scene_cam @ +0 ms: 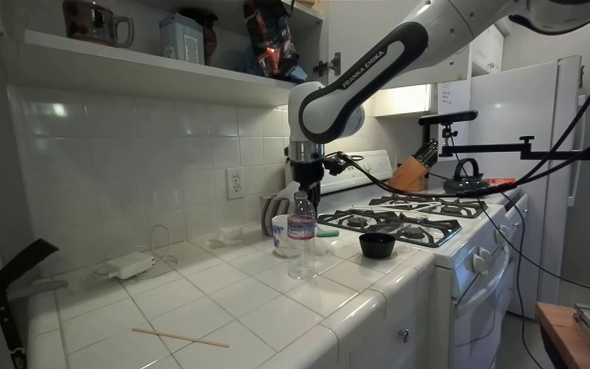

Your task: Pour the liquid from the mug into the black measuring cup.

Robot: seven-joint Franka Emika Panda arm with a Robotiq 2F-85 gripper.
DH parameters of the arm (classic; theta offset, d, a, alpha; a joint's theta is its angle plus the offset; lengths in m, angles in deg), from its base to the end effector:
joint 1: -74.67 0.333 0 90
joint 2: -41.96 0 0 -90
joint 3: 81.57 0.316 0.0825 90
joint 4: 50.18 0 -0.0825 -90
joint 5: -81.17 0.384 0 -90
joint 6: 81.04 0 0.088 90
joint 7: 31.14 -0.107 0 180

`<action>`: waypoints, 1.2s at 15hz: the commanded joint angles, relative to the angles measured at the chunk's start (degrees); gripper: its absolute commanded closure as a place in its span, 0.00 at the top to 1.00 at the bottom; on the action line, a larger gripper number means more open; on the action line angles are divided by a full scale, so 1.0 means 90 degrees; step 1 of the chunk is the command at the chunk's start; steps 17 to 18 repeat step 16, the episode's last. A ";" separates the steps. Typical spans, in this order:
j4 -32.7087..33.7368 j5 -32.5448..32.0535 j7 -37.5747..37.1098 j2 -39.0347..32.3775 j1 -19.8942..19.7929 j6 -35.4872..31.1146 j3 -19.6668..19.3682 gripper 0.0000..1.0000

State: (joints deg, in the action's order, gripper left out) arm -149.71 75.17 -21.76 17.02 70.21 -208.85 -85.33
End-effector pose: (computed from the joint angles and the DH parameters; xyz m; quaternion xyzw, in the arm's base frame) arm 0.6588 -0.0943 0.3345 0.9970 0.0444 0.0203 0.0598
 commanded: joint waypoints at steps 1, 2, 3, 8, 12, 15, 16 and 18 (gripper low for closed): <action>-0.0395 0.0055 0.0079 0.0503 -0.0170 0.0230 -0.0028 1.00; -0.0526 0.0058 0.0098 0.0672 -0.0231 0.0292 -0.0062 1.00; -0.0643 0.0083 0.0172 0.0813 -0.0297 0.0317 -0.0075 1.00; -0.0967 -0.0133 0.0495 0.1387 -0.0497 0.1830 -0.0293 1.00; -0.1468 -0.0556 0.1856 0.1849 -0.0605 0.2429 -0.0340 1.00; -0.1265 -0.0444 0.1969 0.1637 -0.0621 0.2399 -0.0345 1.00; -0.1370 -0.0451 0.2184 0.1710 -0.0630 0.2398 -0.0347 1.00; -0.1370 -0.0451 0.2184 0.1710 -0.0630 0.2398 -0.0347 1.00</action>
